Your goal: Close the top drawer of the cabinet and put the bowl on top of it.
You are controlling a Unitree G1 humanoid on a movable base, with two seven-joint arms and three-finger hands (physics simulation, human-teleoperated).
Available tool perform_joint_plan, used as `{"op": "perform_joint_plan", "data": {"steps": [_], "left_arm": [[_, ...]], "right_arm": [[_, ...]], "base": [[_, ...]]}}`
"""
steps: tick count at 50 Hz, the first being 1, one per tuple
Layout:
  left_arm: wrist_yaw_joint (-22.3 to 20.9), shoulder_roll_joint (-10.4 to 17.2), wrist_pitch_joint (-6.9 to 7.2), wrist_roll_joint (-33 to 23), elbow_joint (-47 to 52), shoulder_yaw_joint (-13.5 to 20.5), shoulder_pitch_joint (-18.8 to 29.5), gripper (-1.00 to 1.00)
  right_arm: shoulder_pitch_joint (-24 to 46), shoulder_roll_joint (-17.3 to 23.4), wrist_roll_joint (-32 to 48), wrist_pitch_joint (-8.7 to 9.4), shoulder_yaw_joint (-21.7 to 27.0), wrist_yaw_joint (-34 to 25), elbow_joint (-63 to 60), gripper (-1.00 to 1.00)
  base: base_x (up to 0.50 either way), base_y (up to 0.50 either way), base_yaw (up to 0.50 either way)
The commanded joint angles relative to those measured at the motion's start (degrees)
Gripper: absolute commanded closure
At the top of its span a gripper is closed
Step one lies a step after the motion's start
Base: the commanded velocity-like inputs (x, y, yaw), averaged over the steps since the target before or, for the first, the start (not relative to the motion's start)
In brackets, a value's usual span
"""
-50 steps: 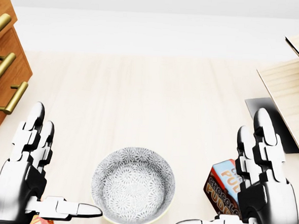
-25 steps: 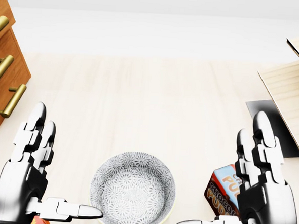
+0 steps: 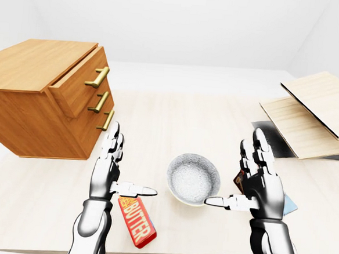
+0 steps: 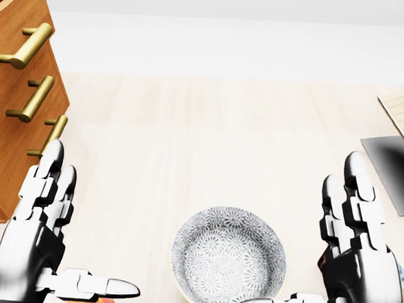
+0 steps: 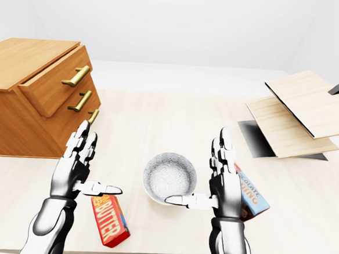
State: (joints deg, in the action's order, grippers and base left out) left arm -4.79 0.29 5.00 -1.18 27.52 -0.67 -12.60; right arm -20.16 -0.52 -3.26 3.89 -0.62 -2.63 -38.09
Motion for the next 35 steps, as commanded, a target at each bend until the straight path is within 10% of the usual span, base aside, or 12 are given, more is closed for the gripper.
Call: {"op": "perform_joint_plan", "data": {"steps": [1, 35], "left_arm": [[0.0, 0.0, 0.00, -0.2, -0.1, -0.2, -0.1, -1.00], [1.6, 0.3, 0.00, -5.3, -3.9, -4.4, 1.7, -1.00]], "right_arm": [[-0.3, 0.1, 0.2, -0.35, -0.3, 0.1, -0.2, -1.00], [-1.2, -0.3, -3.3, -0.13, 1.3, -2.8, -2.1, -1.00]], "base": [[0.00, 0.32, 0.00], [0.00, 0.08, 0.00]]}}
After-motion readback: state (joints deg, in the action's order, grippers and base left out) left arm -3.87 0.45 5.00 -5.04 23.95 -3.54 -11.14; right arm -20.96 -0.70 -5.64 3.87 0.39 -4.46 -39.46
